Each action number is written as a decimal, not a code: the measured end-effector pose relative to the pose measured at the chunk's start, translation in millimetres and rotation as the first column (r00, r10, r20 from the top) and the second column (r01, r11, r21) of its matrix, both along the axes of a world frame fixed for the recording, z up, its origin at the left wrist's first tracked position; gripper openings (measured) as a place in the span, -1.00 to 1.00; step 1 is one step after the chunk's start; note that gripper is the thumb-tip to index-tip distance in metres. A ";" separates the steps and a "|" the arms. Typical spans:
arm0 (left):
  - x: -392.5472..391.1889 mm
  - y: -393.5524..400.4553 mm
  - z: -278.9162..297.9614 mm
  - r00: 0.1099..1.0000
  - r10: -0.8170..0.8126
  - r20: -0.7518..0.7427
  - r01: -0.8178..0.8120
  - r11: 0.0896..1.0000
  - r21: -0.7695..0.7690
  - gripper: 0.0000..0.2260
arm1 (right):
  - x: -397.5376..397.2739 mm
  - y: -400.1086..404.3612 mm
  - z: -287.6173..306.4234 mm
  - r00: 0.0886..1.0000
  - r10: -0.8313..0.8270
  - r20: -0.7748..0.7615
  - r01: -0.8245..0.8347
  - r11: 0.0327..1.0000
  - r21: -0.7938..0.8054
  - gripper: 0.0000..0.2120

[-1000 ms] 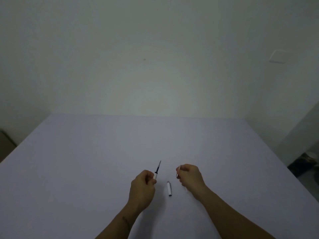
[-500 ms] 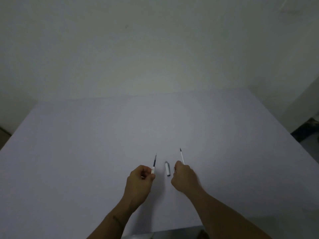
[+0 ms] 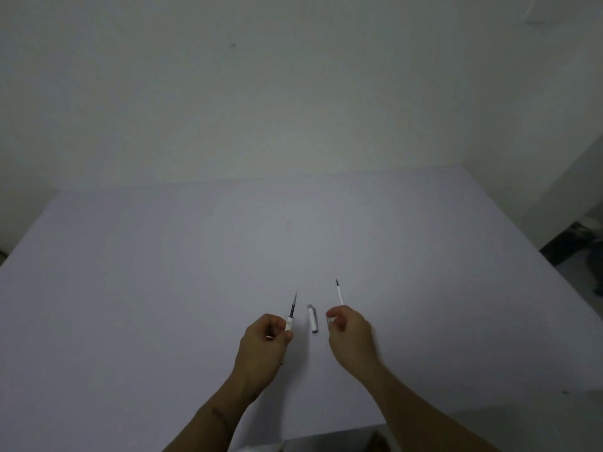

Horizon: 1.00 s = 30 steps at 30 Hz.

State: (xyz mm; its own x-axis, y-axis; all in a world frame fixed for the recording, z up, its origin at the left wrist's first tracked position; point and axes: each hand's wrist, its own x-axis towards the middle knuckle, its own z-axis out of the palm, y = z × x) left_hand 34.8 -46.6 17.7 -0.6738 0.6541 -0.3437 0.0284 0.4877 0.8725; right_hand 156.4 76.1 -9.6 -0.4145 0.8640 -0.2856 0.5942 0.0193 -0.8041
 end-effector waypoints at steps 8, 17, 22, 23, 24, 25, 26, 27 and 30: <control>12.5 24.5 9.7 0.990 -0.126 -0.069 0.128 0.991 0.035 -0.94 | -17.7 4.4 45.1 0.942 -0.161 -0.296 0.012 0.894 -0.448 -0.87; 19.1 36.1 6.2 0.993 -0.103 -0.062 0.102 0.995 -0.019 -0.95 | -11.8 58.6 57.9 0.851 -0.347 -0.395 0.121 0.860 -0.496 -0.91; 25.0 47.4 2.9 0.997 -0.054 -0.046 0.052 0.997 -0.059 -0.94 | 8.8 107.6 41.8 0.943 -0.233 -0.235 0.170 0.950 -0.261 -0.90; 26.1 49.9 3.9 0.998 -0.050 -0.050 0.047 0.997 -0.061 -0.93 | 11.4 112.2 32.5 0.975 -0.166 -0.149 0.136 0.972 -0.190 -0.89; 26.8 52.4 5.4 0.998 -0.041 -0.053 0.038 0.998 -0.058 -0.93 | 13.1 115.4 23.6 0.992 -0.104 -0.066 0.095 0.986 -0.134 -0.88; 26.5 55.0 7.2 0.998 -0.031 -0.055 0.028 0.998 -0.059 -0.92 | 13.7 117.8 14.7 0.999 -0.054 -0.003 0.053 0.994 -0.095 -0.88; 25.8 57.6 8.8 0.998 -0.021 -0.058 0.018 0.998 -0.063 -0.92 | 13.0 119.9 7.4 0.999 -0.013 0.040 0.016 0.997 -0.073 -0.88; 25.0 60.1 10.0 0.998 -0.010 -0.063 0.005 0.997 -0.071 -0.92 | 11.3 121.7 1.4 0.997 0.018 0.068 -0.013 0.998 -0.064 -0.87; 25.5 66.9 9.8 0.996 0.017 -0.088 -0.026 0.994 -0.102 -0.93 | 4.4 127.4 -11.2 0.986 0.084 0.146 -0.079 0.996 -0.034 -0.88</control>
